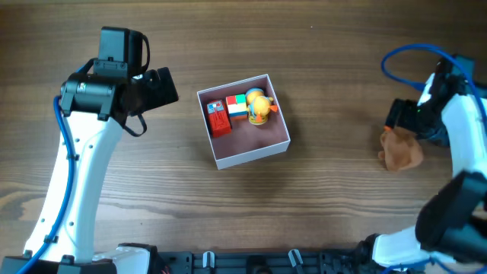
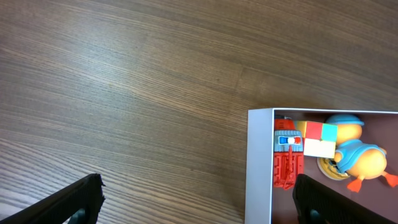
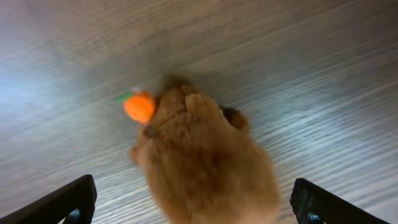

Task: Pack container
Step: 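Grasp the brown plush with the right gripper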

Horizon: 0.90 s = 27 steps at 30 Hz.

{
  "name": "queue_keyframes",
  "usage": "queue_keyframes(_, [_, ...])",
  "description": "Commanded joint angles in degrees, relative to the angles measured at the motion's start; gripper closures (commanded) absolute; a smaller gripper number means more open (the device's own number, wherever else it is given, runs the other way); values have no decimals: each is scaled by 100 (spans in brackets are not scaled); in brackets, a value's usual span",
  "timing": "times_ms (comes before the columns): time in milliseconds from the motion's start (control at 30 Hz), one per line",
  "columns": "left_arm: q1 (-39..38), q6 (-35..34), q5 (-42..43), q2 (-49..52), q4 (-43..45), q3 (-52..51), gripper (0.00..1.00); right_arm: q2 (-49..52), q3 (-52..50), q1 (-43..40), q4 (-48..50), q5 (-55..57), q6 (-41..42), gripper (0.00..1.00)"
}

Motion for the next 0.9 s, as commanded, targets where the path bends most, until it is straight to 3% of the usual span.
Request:
queue_keyframes(0, [26, 9, 50, -55, 0, 55, 2, 595, -103, -11, 22, 166, -133, 0])
queue_keyframes(167, [26, 9, 50, -55, 20, 55, 1, 1040, -103, -11, 0, 162, 20, 0])
queue_keyframes(200, [26, 9, 50, -57, 20, 55, 1, 1040, -103, -11, 4, 157, 42, 6])
queue_keyframes(300, [26, 9, 50, -55, 20, 55, 2, 1038, -103, -11, -28, 142, 195, 32])
queue_keyframes(333, [26, 9, 50, -55, 17, 55, 2, 1038, -103, -11, -61, 140, 223, 57])
queue_keyframes(367, [26, 9, 50, -57, 15, 55, 2, 1038, -103, -11, -81, 142, 297, 67])
queue_keyframes(533, [26, 11, 50, -57, -4, 55, 2, 1010, -98, -7, -105, -168, 315, 96])
queue_keyframes(800, [26, 11, 48, -57, -2, 55, 2, 256, 103, 334, -151, -667, 120, 96])
queue_keyframes(867, [26, 13, 37, -57, -2, 55, 7, -188, 282, 682, -175, -1036, -236, 96])
